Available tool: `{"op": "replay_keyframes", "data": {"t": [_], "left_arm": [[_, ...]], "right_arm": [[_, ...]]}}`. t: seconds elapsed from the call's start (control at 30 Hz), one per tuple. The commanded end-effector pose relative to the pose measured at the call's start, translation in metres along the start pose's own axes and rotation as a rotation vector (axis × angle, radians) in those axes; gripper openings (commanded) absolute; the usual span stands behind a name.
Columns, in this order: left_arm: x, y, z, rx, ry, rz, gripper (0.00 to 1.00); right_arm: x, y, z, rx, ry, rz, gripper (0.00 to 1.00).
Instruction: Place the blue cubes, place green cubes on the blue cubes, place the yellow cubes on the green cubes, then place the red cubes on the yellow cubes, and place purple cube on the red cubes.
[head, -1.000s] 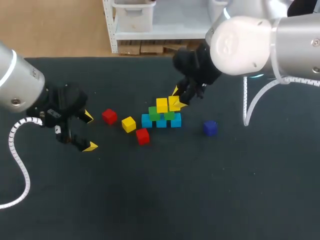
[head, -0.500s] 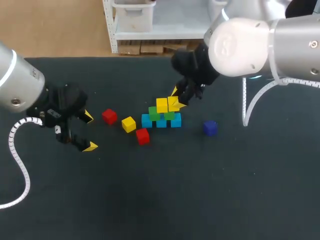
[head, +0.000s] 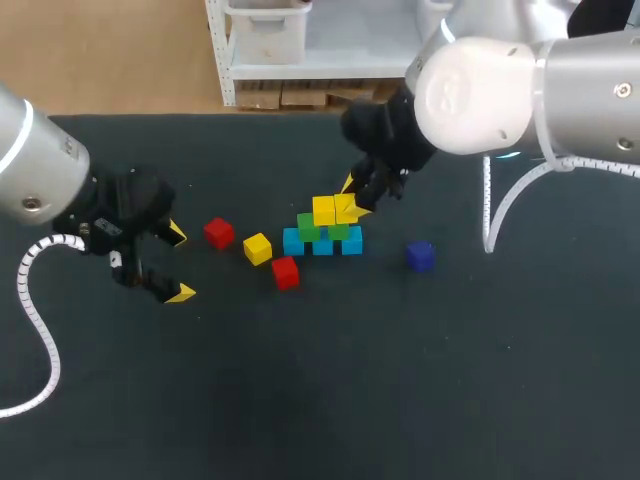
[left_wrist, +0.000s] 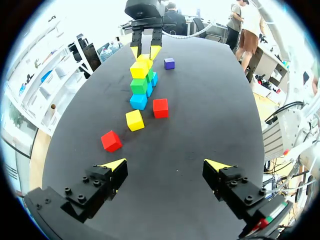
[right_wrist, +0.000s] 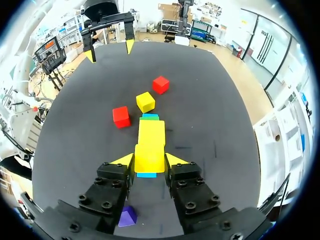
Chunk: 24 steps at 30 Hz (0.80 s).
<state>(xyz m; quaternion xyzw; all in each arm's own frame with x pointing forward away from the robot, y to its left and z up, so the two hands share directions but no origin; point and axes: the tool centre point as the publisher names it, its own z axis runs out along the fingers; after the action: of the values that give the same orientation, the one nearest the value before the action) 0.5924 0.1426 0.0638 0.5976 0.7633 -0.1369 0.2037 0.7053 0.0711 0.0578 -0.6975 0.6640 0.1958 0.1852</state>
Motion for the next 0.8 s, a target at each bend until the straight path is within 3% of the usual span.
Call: {"op": "replay_keyframes", "data": {"t": [0.03, 0.8], "left_arm": [[0.0017, -0.0001, 0.0000, 0.000, -0.007, 0.003, 1.00], [0.0017, -0.0001, 0.0000, 0.000, -0.007, 0.003, 1.00]], "right_arm": [[-0.0002, -0.0012, 0.0008, -0.003, 0.001, 0.000, 0.00], [-0.0002, -0.0016, 0.0026, -0.007, 0.001, -0.001, 0.00]]}}
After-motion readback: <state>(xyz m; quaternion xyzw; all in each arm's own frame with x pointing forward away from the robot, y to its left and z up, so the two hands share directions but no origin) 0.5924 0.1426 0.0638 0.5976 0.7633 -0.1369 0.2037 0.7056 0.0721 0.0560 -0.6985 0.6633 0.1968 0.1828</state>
